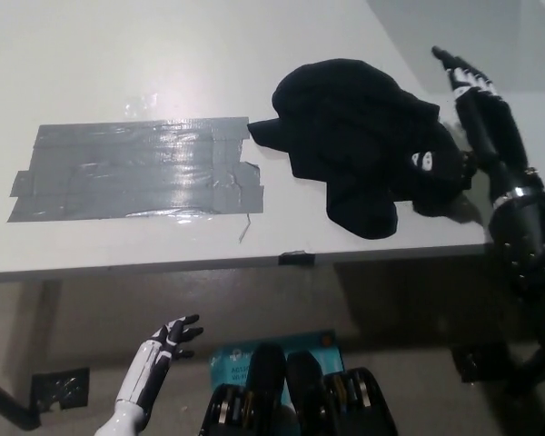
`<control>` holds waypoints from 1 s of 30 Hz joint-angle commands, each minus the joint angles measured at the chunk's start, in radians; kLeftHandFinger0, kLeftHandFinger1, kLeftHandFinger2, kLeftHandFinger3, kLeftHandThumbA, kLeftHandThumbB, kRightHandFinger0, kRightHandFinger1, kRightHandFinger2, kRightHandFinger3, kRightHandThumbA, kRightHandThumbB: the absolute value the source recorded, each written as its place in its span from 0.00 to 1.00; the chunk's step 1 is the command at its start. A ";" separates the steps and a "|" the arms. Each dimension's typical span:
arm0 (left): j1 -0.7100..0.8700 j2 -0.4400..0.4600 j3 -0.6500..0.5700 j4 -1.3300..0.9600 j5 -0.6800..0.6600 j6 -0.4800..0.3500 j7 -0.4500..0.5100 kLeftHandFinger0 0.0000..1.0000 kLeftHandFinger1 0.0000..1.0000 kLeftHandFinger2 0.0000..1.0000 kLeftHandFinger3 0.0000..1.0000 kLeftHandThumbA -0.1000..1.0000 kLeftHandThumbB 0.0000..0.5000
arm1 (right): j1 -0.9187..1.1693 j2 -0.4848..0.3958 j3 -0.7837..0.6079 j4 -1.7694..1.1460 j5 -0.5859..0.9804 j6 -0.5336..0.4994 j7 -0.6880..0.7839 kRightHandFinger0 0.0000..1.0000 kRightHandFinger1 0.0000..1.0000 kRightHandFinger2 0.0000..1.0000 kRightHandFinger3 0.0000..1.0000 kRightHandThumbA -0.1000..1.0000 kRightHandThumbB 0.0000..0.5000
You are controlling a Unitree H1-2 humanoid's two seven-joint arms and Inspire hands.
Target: A person hands a black t-shirt to the robot and rhe robot picks it up with its right hand and places it on the black spot on the desk infron tof it
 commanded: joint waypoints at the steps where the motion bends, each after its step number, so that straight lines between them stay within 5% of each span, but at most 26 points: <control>1: -0.068 0.025 -0.014 -0.014 0.016 -0.003 -0.014 0.82 0.86 0.75 0.80 1.00 0.97 | 0.014 -0.163 -0.299 -0.899 0.650 0.244 0.192 1.00 1.00 1.00 1.00 1.00 1.00; 15: -0.083 0.028 -0.011 -0.001 0.010 -0.002 -0.018 0.83 0.90 0.82 0.86 1.00 1.00 | 0.382 -0.082 -0.244 -1.175 0.534 0.100 0.062 1.00 1.00 1.00 1.00 1.00 1.00; 18: -0.080 0.031 -0.012 0.007 0.006 -0.007 -0.023 0.84 0.93 0.85 0.88 1.00 1.00 | 0.492 -0.056 -0.200 -1.107 0.532 0.042 0.083 1.00 1.00 1.00 1.00 1.00 1.00; 23: -0.068 0.030 -0.016 0.008 0.009 -0.014 -0.024 0.82 0.95 0.87 0.90 1.00 1.00 | 0.621 -0.010 -0.117 -0.899 0.507 -0.041 0.137 1.00 1.00 1.00 1.00 1.00 0.76; 30: -0.051 0.026 -0.022 0.008 0.001 -0.035 -0.021 0.78 0.93 0.86 0.90 1.00 1.00 | 0.634 0.046 -0.046 -0.480 0.418 -0.074 0.214 1.00 1.00 1.00 1.00 1.00 0.77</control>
